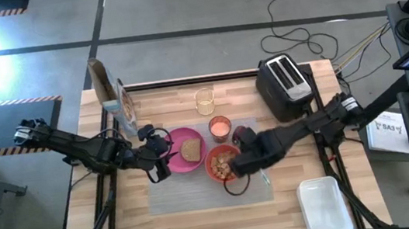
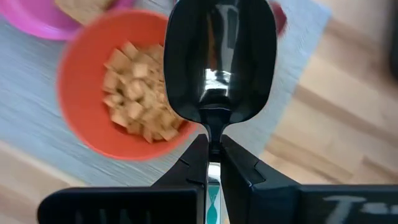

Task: Arrange a breakfast setting
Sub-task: Put the white patterned spoon on the gray table mat to the right of the orange bowl, then return to Home Position

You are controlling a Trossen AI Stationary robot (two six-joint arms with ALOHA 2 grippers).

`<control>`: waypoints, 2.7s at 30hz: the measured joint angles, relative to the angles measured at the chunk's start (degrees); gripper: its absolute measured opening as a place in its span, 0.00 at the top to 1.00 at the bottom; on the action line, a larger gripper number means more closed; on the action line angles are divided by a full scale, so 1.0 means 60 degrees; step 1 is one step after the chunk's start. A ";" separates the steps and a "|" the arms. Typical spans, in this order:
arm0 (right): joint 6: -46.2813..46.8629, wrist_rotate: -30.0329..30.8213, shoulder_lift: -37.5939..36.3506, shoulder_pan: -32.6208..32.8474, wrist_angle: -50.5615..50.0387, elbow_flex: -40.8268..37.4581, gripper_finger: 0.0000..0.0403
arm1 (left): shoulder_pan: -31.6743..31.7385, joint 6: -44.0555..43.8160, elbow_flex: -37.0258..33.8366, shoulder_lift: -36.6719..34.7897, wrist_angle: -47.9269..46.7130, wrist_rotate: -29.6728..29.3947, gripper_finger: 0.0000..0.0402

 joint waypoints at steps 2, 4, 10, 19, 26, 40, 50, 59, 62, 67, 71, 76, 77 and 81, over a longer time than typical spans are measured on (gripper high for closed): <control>0.0460 0.0008 0.0000 0.0199 0.0090 -0.0323 0.96 | 0.0000 0.0000 0.0000 0.0000 -0.0018 0.0030 0.61; 0.0656 0.0009 0.0000 0.0337 0.0516 -0.0650 0.96 | 0.0000 -0.0040 0.0000 0.0000 -0.0023 0.0033 0.61; 0.0616 -0.0370 0.0000 0.0445 0.1854 -0.1756 0.96 | -0.0036 -0.0266 0.0000 0.0001 -0.0052 0.0038 0.61; 0.1114 -0.0585 -0.0382 0.0438 0.3035 -0.3575 0.96 | -0.0241 -0.0280 0.0000 0.0000 -0.0062 0.0055 0.61; 0.1845 -0.0563 -0.1134 0.0412 0.5197 -0.5317 0.96 | -0.0244 -0.0262 0.0000 0.0000 -0.0091 0.0055 0.61; 0.1453 -0.0890 -0.1438 -0.0788 0.7851 -0.7367 0.96 | -0.0244 -0.0321 0.0000 0.0001 -0.0095 0.0055 0.61; 0.0993 -0.1081 -0.1421 -0.1194 0.8060 -0.7733 0.96 | -0.0244 -0.0423 0.0000 0.0000 -0.0095 0.0052 0.61; 0.0916 -0.1073 -0.1413 -0.1194 0.8055 -0.7780 0.87 | -0.0244 -0.0426 0.0000 0.0000 -0.0095 0.0052 0.61; 0.0816 -0.1077 -0.1413 -0.1194 0.8059 -0.7780 0.82 | -0.0244 -0.0426 0.0000 0.0000 -0.0095 0.0052 0.61; 0.0767 -0.1509 -0.1476 -0.1194 0.7939 -0.7744 0.74 | -0.0244 -0.0426 0.0000 0.0003 -0.0099 0.0052 0.61; 0.0160 -0.1755 -0.2048 -0.1187 0.8001 -0.7701 0.72 | -0.0244 -0.0430 0.0000 0.0001 -0.0095 0.0052 0.61; -0.2181 -0.1794 -0.3203 -0.1183 0.8374 -0.7682 0.73 | -0.0244 -0.0441 0.0000 0.0004 -0.0077 0.0052 0.61; -0.2919 -0.1803 -0.3448 -0.1183 0.8359 -0.7682 0.73 | -0.0244 -0.0444 0.0000 0.0000 -0.0066 0.0052 0.61; -0.5221 -0.1526 -0.4364 -0.1165 0.8412 -0.7682 0.75 | -0.0244 -0.0465 0.0000 0.0004 -0.0036 0.0052 0.61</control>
